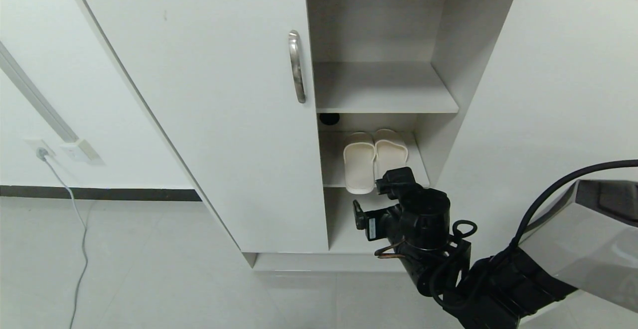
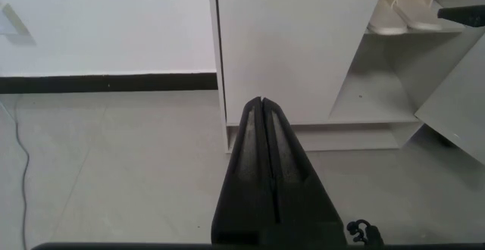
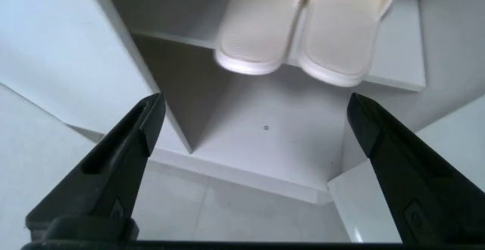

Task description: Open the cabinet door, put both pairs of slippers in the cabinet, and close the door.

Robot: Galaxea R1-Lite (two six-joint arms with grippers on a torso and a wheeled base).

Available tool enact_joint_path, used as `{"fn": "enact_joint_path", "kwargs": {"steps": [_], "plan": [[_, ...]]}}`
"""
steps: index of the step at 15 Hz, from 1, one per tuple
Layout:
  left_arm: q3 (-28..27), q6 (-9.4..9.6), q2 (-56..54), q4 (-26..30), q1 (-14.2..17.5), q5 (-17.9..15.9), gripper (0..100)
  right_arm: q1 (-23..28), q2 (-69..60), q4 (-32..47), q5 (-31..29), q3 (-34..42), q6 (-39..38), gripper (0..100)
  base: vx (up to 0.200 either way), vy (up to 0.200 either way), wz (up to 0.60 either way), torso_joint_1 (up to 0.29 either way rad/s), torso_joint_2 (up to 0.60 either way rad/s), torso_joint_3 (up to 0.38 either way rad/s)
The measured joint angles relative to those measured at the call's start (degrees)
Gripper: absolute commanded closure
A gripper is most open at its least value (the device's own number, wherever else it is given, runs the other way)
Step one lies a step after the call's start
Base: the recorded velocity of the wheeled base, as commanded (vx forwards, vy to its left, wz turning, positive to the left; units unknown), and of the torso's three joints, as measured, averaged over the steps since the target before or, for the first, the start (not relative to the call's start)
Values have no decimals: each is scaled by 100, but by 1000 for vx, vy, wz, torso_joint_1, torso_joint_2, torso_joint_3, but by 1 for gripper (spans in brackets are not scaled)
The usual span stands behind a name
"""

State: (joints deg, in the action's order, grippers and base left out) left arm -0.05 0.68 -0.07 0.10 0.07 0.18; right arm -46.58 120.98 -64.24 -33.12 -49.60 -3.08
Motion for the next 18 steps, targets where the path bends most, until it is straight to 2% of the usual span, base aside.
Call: {"fn": "enact_joint_path", "kwargs": {"steps": [5,13,18], "plan": [[-2,0,0,0,0,-32,100,-50,-37,-16,63,57,16,0,0,0,0,0,0,0],[-5,5,0,0,-5,-37,100,-88,-135,-87,83,110,29,0,0,0,0,3,5,184],[-2,11,0,0,0,-21,100,-88,-152,-95,85,110,20,0,0,0,0,0,0,22]]}}
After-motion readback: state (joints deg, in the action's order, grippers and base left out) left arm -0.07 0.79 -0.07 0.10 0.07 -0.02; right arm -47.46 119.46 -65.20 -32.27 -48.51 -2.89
